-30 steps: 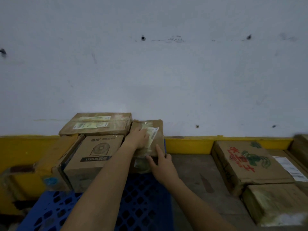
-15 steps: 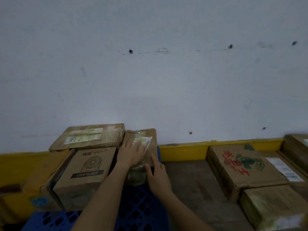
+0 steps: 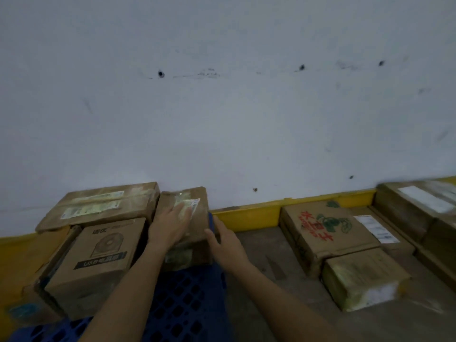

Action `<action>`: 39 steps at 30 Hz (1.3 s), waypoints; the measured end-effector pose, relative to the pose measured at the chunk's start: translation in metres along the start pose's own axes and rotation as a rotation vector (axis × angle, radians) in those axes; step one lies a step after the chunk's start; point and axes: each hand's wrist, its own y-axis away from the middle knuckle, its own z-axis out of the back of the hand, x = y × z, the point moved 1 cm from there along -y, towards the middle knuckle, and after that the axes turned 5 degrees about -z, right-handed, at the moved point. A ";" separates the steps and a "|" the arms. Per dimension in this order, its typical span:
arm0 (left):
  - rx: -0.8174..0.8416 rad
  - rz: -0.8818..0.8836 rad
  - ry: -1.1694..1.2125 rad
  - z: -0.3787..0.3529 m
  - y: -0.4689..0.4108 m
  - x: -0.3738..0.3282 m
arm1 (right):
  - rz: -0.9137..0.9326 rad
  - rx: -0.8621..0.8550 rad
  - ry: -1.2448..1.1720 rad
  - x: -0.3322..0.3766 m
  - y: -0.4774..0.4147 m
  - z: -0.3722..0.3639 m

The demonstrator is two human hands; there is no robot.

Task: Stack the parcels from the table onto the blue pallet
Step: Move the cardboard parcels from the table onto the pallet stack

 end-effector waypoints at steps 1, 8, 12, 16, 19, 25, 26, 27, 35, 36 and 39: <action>-0.020 -0.019 -0.003 0.000 0.003 -0.006 | -0.004 -0.022 0.021 -0.005 0.003 0.011; -0.053 -0.090 0.040 -0.022 0.005 -0.086 | -0.087 -0.164 0.080 -0.054 0.032 0.102; -0.004 -0.169 0.035 -0.055 0.011 -0.152 | -0.087 -0.258 0.142 -0.081 0.057 0.156; 0.016 -0.218 0.069 -0.098 0.027 -0.230 | -0.102 -0.323 0.054 -0.117 0.087 0.222; 0.059 -0.247 0.045 -0.129 0.037 -0.299 | -0.098 -0.355 0.100 -0.150 0.107 0.281; 0.160 -0.358 0.084 -0.201 0.051 -0.427 | -0.204 -0.539 0.117 -0.234 0.149 0.390; 0.202 -0.369 0.099 -0.215 0.055 -0.444 | -0.238 -0.568 0.133 -0.248 0.158 0.404; 0.243 -0.373 0.112 -0.229 0.059 -0.459 | -0.269 -0.596 0.138 -0.262 0.166 0.418; 0.346 -0.382 0.097 -0.301 0.062 -0.544 | -0.456 -0.735 0.212 -0.329 0.204 0.494; 0.357 -0.374 0.093 -0.307 0.059 -0.550 | -0.485 -0.744 0.197 -0.335 0.205 0.498; 0.371 -0.349 0.070 -0.320 0.044 -0.561 | -0.529 -0.737 0.179 -0.348 0.203 0.505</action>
